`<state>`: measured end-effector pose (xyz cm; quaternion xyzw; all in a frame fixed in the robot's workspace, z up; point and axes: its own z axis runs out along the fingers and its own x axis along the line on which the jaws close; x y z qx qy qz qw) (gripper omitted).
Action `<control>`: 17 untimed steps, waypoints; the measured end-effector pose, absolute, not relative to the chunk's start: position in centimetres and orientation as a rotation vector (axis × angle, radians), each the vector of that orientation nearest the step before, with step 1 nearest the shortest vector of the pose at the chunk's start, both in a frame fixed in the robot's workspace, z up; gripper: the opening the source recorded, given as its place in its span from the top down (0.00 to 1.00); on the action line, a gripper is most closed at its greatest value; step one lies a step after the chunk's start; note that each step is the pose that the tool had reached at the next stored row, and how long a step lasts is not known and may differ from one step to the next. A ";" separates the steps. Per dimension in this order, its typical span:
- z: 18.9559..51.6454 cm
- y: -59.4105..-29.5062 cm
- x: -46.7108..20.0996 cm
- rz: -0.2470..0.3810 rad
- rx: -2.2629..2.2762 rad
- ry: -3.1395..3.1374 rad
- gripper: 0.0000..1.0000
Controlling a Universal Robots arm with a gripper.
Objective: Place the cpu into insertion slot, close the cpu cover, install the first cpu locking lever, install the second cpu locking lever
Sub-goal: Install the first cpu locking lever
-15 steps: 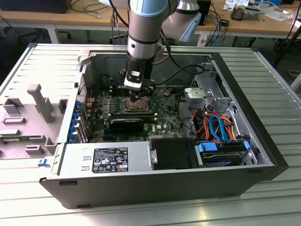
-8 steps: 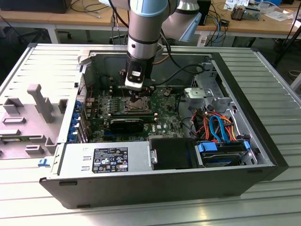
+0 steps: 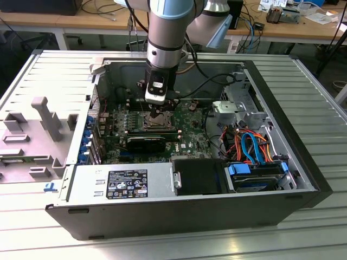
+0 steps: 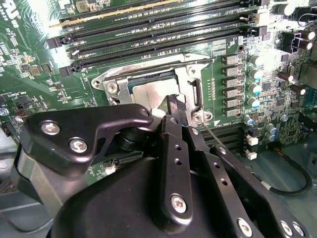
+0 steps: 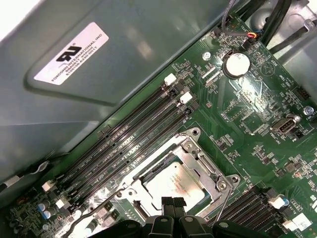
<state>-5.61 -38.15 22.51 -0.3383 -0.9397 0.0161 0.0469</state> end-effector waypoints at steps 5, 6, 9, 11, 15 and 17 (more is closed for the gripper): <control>22.5 -38.2 -5.6 0.050 -1.008 -2.876 0.89; 22.5 -38.2 -5.6 0.051 -1.004 -2.877 0.89; 22.5 -38.2 -5.6 0.051 -0.991 -2.882 0.89; 22.5 -38.2 -5.6 0.052 -0.985 -2.884 0.89; 22.5 -38.2 -5.6 0.052 -0.971 -2.889 0.89; 22.5 -38.2 -5.6 0.053 -0.962 -2.892 0.89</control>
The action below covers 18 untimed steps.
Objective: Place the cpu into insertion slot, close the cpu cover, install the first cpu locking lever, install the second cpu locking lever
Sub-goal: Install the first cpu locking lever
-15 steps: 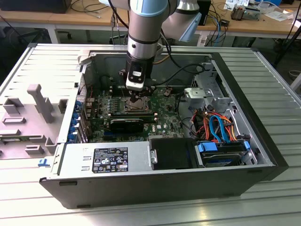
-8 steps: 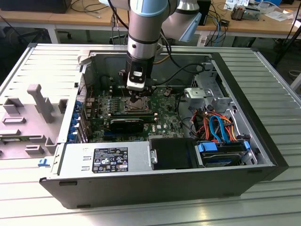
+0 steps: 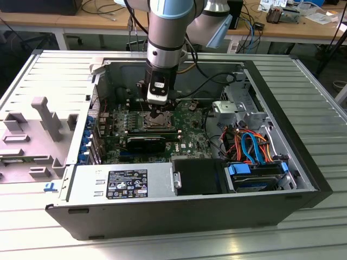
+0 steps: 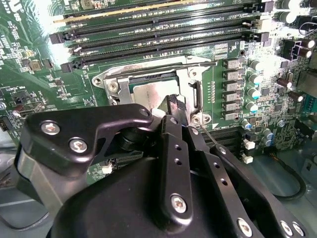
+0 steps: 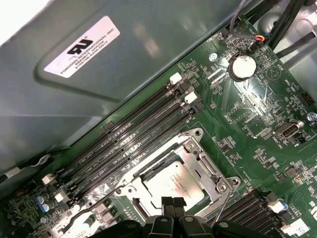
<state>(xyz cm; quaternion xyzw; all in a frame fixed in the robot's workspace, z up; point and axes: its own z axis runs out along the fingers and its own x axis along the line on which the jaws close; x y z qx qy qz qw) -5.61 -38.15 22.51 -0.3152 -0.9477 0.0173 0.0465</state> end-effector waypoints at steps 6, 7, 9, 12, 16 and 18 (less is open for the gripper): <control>22.5 -38.2 -5.6 0.054 -0.939 -2.900 0.89; 22.5 -38.2 -5.6 0.054 -0.932 -2.903 0.89; 22.5 -38.2 -5.6 0.054 -0.920 -2.906 0.89; 22.5 -38.2 -5.6 0.055 -0.907 -2.911 0.89; 22.5 -38.2 -5.6 0.055 -0.893 -2.915 0.89; 22.5 -38.2 -5.6 0.055 -0.887 -2.917 0.89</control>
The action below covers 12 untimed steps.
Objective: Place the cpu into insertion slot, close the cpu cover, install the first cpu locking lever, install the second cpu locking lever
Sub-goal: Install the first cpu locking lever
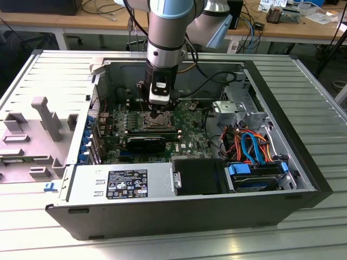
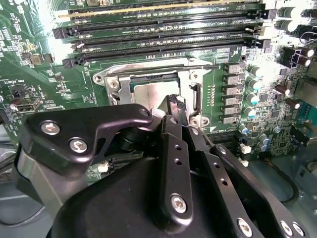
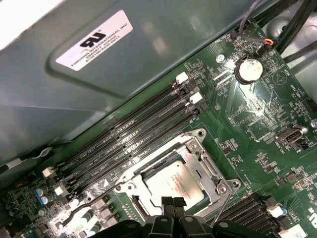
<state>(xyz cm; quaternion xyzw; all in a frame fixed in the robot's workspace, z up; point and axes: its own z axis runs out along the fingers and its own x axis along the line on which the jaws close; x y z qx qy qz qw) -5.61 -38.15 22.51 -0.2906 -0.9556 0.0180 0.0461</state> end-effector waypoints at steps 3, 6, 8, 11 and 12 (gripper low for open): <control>22.5 -38.2 -5.6 0.055 -0.877 -2.920 0.89; 22.5 -38.2 -5.6 0.055 -0.867 -2.923 0.89; 22.5 -38.2 -5.6 0.055 -0.861 -2.925 0.89; 22.5 -38.2 -5.6 0.055 -0.848 -2.929 0.89; 22.5 -38.2 -5.6 0.055 -0.845 -2.930 0.89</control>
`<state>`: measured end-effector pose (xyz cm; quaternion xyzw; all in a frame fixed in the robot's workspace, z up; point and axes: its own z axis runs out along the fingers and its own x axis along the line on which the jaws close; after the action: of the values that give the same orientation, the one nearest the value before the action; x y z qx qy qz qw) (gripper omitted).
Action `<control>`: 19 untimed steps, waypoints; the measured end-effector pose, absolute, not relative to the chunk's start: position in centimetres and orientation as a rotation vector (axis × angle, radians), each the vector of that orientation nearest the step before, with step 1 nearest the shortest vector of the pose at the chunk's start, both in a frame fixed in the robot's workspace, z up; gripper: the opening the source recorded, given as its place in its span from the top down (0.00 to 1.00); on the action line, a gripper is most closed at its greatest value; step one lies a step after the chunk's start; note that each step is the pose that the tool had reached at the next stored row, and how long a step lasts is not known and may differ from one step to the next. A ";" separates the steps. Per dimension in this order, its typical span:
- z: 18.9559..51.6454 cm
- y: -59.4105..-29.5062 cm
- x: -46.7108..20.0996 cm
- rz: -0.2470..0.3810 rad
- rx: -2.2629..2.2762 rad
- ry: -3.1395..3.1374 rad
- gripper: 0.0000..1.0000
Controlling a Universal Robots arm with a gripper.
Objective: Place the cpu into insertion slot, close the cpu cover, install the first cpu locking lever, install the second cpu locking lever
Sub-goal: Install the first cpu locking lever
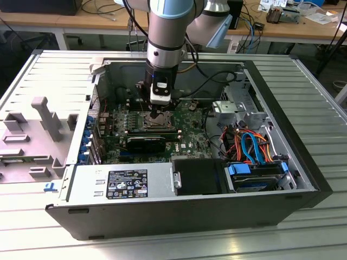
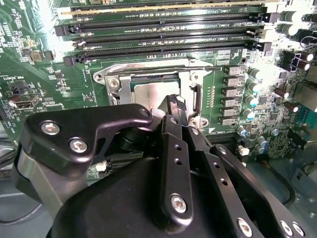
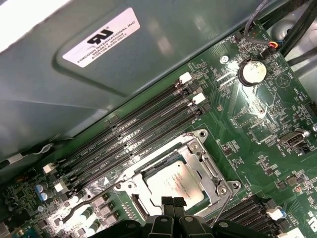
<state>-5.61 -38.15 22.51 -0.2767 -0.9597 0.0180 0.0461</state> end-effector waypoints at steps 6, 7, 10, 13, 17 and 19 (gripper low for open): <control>22.5 -38.2 -5.6 0.056 -0.820 -2.937 0.89; 22.5 -38.2 -5.6 0.056 -0.816 -2.938 0.89; 22.5 -38.2 -5.6 0.056 -0.799 -2.943 0.89; 22.5 -38.2 -5.6 0.057 -0.780 -2.948 0.89; 22.5 -38.2 -5.6 0.057 -0.764 -2.952 0.89; 22.5 -38.2 -5.6 0.057 -0.758 -2.954 0.89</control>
<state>-5.61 -38.15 22.51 -0.2481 -0.9675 0.0188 0.0457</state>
